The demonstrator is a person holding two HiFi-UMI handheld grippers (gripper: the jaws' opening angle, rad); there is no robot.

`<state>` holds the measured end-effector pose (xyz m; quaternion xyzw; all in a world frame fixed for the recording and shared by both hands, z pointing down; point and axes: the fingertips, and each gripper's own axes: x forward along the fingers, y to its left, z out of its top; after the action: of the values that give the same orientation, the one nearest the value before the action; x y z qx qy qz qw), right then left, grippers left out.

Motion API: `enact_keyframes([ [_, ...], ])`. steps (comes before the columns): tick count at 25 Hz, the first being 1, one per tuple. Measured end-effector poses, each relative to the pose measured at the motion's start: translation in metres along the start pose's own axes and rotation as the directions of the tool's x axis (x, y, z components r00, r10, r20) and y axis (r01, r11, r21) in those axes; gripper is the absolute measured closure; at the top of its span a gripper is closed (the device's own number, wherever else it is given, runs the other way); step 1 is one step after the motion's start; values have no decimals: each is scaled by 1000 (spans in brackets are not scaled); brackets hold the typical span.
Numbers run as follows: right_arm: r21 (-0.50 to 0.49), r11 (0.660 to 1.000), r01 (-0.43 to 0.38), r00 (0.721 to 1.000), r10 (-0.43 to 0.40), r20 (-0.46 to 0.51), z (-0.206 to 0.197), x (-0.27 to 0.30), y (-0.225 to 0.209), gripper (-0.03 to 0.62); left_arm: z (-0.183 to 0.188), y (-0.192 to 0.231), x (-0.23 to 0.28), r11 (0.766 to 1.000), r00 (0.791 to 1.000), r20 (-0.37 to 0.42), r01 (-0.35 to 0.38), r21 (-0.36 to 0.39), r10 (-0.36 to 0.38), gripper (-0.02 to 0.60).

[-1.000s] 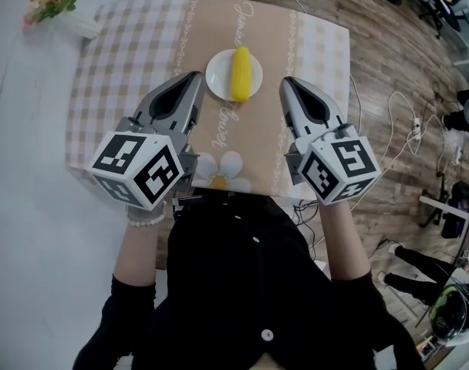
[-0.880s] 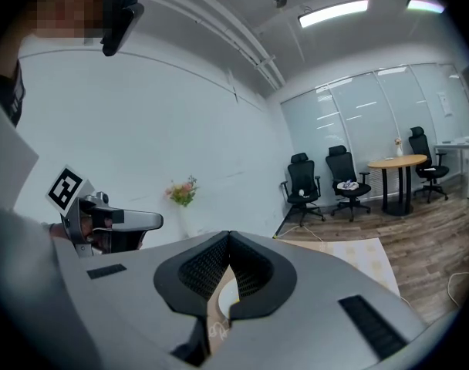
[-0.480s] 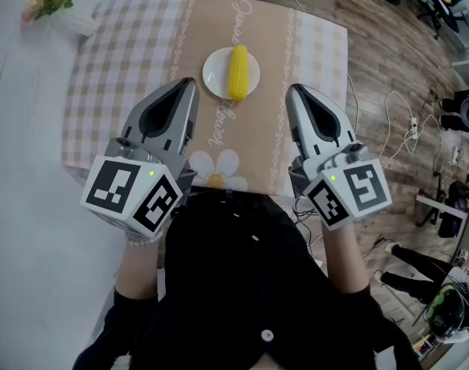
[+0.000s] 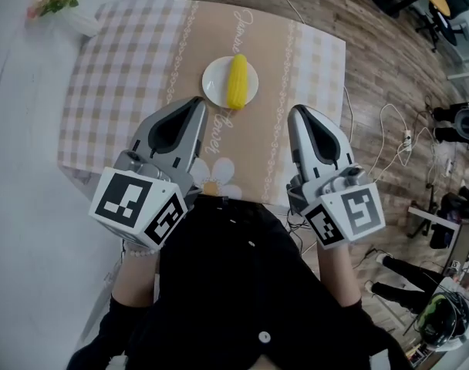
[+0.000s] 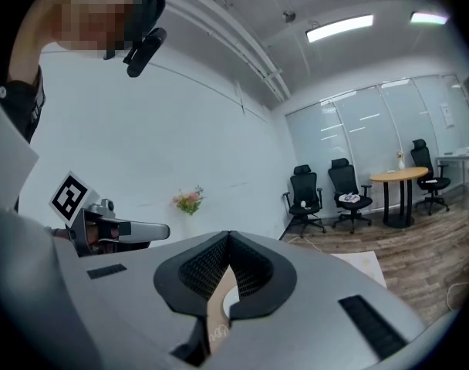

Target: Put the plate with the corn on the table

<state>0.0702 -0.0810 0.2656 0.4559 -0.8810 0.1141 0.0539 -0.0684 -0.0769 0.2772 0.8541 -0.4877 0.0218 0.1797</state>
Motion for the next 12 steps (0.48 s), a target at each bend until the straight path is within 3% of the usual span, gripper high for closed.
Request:
enact_keyframes([
  [12,13,1000,-15,1000,15,-11,-2,1,2,554,-5,-10,4,999,1000,-22,22,26,-22,568],
])
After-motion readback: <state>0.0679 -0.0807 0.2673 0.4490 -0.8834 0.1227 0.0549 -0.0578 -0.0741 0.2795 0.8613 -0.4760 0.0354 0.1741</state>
